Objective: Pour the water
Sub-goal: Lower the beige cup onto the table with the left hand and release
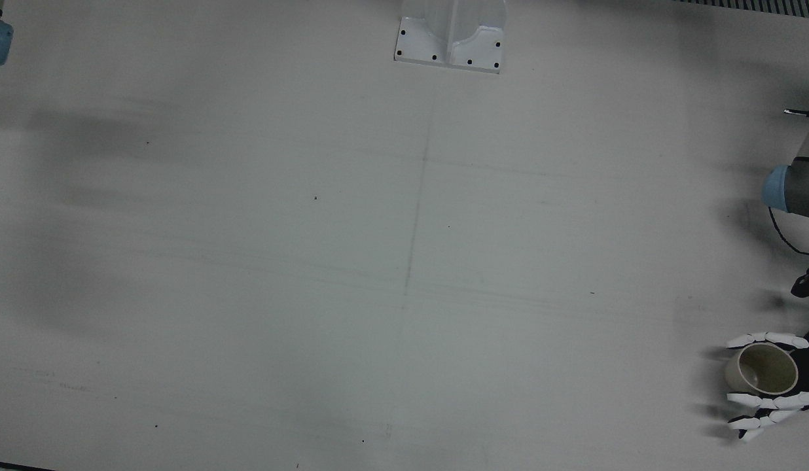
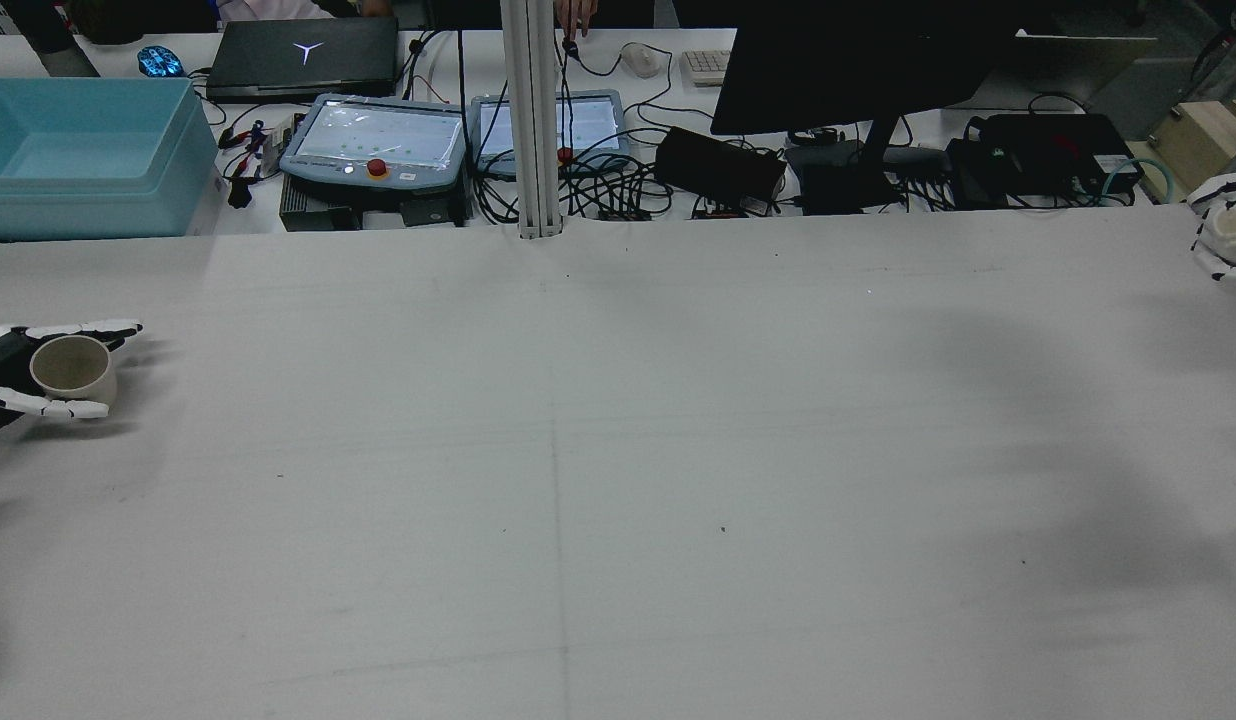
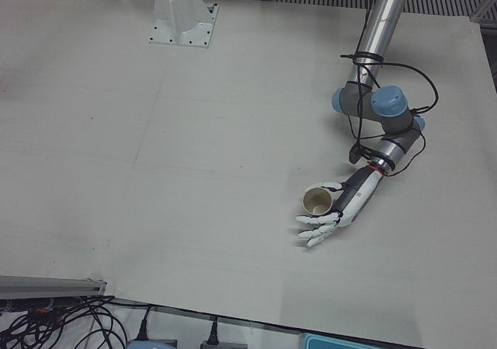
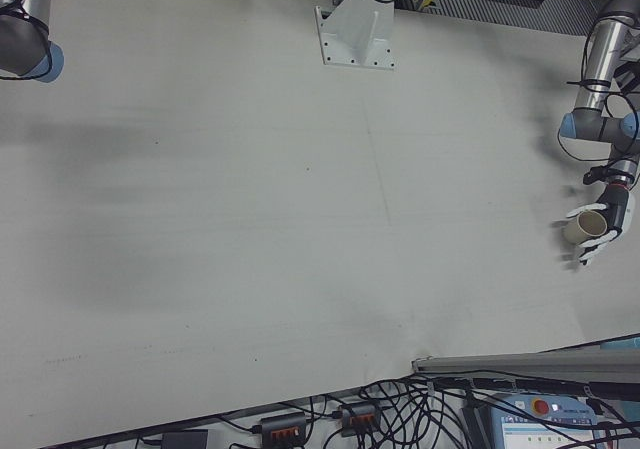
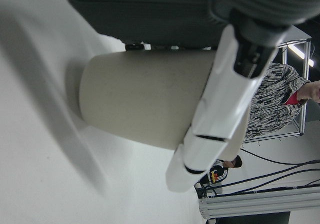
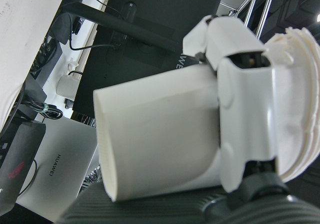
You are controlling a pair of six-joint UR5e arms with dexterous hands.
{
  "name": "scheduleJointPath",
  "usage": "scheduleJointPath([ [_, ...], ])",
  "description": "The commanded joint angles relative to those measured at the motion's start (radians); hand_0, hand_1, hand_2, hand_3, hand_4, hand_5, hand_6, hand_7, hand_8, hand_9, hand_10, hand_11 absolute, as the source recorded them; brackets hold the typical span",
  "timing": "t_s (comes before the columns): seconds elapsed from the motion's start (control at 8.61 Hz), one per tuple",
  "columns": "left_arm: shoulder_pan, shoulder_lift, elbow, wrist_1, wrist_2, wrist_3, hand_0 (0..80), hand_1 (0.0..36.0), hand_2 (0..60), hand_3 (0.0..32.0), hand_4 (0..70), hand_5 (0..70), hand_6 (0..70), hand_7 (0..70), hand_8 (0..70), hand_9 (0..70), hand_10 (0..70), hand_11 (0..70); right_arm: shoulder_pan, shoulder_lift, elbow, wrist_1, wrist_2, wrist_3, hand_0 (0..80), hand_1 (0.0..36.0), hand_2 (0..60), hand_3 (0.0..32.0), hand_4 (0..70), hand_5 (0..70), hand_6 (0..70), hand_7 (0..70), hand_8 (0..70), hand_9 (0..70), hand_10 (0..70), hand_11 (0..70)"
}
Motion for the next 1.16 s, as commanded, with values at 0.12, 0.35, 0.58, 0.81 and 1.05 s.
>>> scheduleJointPath([
  [0.12,0.000,-0.001,-0.004,0.005,0.000,-0.003,80.0,29.2,0.0,0.0,39.5,0.0,19.1,15.2,11.2,4.9,4.5,10.1,-0.002,0.002,-0.002,-0.002,0.002,0.000,80.0,36.0,60.0,0.0,39.3,33.5,70.0,70.0,70.0,70.0,58.6,70.0],
  [0.35,-0.002,0.000,-0.004,0.005,-0.002,-0.005,80.0,27.4,0.0,0.0,39.4,0.0,19.0,15.2,11.0,4.7,4.3,9.6,-0.002,0.011,-0.011,-0.002,0.002,-0.001,80.0,36.0,60.0,0.0,39.8,33.5,70.0,70.0,70.0,70.0,59.2,70.0],
  [0.58,-0.003,0.002,0.001,0.008,-0.003,-0.023,80.0,24.1,0.0,0.0,37.6,0.0,18.8,15.0,10.5,4.4,3.8,8.7,-0.002,0.050,-0.046,-0.002,0.002,-0.001,80.0,36.0,60.0,0.0,39.9,33.5,70.0,70.0,70.0,70.0,59.2,70.0],
  [0.81,-0.044,0.005,0.005,0.014,0.000,-0.051,80.0,20.9,0.0,0.0,32.1,0.0,16.1,12.4,8.9,2.0,2.2,6.1,-0.005,0.060,-0.051,-0.002,0.003,-0.004,80.0,36.0,60.0,0.0,38.7,33.4,70.0,70.0,70.0,70.0,58.6,70.0],
  [1.05,-0.063,0.009,0.005,0.011,0.000,-0.065,80.0,16.9,0.0,0.0,29.9,0.0,14.8,10.7,7.9,0.7,1.5,4.6,-0.025,0.066,-0.051,-0.002,0.052,-0.006,80.0,36.0,60.0,0.0,40.0,33.5,70.0,70.0,70.0,70.0,58.8,70.0],
])
